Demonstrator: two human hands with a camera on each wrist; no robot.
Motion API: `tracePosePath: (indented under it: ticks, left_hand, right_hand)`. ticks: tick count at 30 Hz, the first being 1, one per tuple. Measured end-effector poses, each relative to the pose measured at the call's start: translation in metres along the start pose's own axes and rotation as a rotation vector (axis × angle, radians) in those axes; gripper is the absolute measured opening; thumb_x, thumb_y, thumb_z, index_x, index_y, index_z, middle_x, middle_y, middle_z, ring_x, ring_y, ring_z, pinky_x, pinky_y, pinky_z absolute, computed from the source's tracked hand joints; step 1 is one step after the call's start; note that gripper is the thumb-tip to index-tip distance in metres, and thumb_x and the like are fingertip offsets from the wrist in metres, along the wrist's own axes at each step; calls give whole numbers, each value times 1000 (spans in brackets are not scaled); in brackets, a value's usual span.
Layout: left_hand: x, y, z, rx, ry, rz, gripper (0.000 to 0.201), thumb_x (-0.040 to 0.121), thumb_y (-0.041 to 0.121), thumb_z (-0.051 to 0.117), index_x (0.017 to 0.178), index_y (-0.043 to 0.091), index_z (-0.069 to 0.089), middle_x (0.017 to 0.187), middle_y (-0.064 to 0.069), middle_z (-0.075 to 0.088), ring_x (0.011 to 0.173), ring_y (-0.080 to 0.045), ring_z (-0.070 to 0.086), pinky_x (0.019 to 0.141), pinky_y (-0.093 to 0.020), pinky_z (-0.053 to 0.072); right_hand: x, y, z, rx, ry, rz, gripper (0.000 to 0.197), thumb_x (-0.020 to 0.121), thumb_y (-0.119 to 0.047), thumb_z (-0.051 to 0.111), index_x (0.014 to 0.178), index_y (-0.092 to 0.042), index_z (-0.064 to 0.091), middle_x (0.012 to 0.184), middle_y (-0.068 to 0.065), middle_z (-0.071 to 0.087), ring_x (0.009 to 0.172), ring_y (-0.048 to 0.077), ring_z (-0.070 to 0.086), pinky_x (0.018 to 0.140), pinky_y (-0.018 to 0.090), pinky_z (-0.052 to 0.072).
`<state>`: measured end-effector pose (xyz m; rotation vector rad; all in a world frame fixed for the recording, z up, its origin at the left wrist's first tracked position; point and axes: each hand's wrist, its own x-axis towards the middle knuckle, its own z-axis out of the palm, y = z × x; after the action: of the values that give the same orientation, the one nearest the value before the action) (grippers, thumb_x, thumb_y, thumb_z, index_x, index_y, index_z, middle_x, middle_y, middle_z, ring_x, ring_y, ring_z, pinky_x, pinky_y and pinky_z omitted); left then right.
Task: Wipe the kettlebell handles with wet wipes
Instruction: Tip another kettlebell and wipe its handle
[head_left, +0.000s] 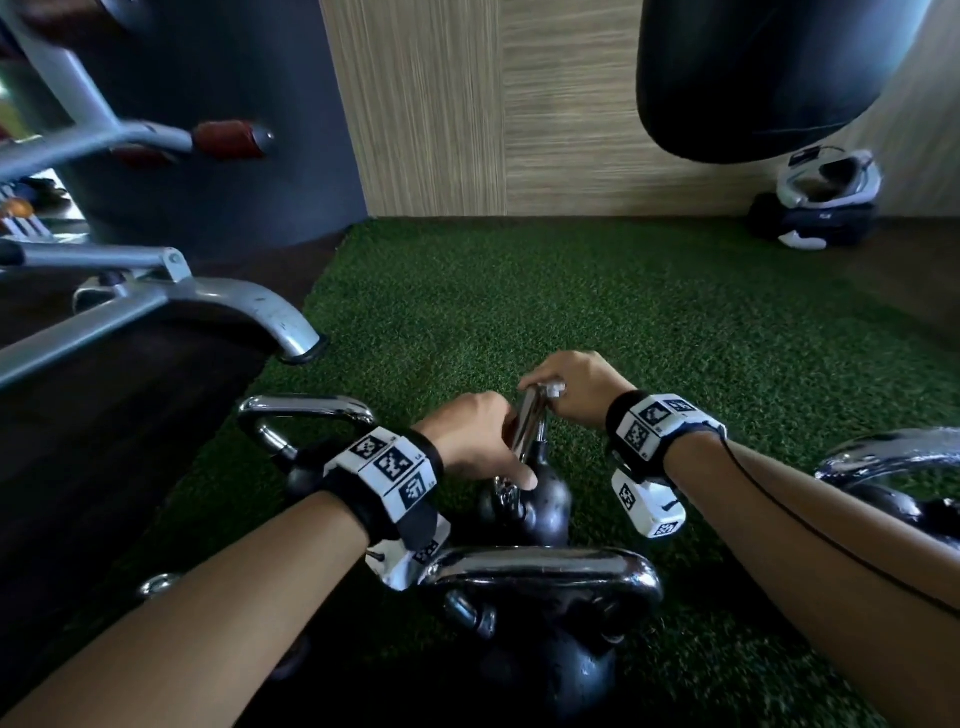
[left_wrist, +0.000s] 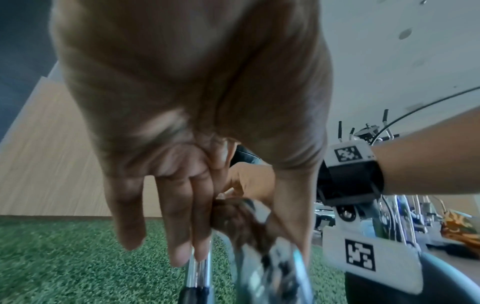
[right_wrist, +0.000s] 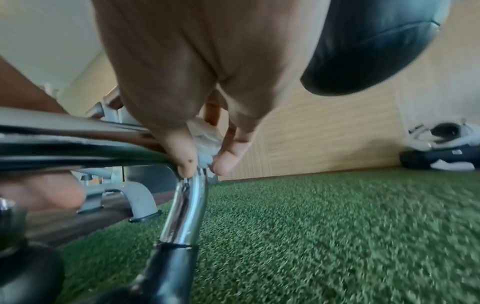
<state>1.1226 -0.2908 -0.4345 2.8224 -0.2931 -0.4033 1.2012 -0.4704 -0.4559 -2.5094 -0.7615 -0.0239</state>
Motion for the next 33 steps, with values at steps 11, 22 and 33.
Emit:
tracePosePath:
  ticks: [11,22,33]
  left_hand:
    - [21,-15,-51,297,-124,288,81,73,17,89,145,34,55,113,9,71,96,-11,62,74,-26,43]
    - [16,-33,-32,223,115,198,71,86,20,79,148,41,51,118,2,70,80,-8,54,54,-12,29]
    - [-51,-53,-3,-389,248,3,80,100,7,56,160,43,19,155,7,48,120,-16,64,101,-37,52]
  right_hand:
    - [-37,18,-23,-221,-37,66,14,88,-27,77,101,-24,79,86,-12,57,89,13,58,65,13,33]
    - [-43,11,-13,-220,5,180,39,83,-30,84,119,-18,75,98,-5,59,90,12,55,61,13,30]
    - [-97,-20,-48,221,-22,290,32,90,-10,71,120,-20,77,125,-3,69,70,-9,67,55,13,50]
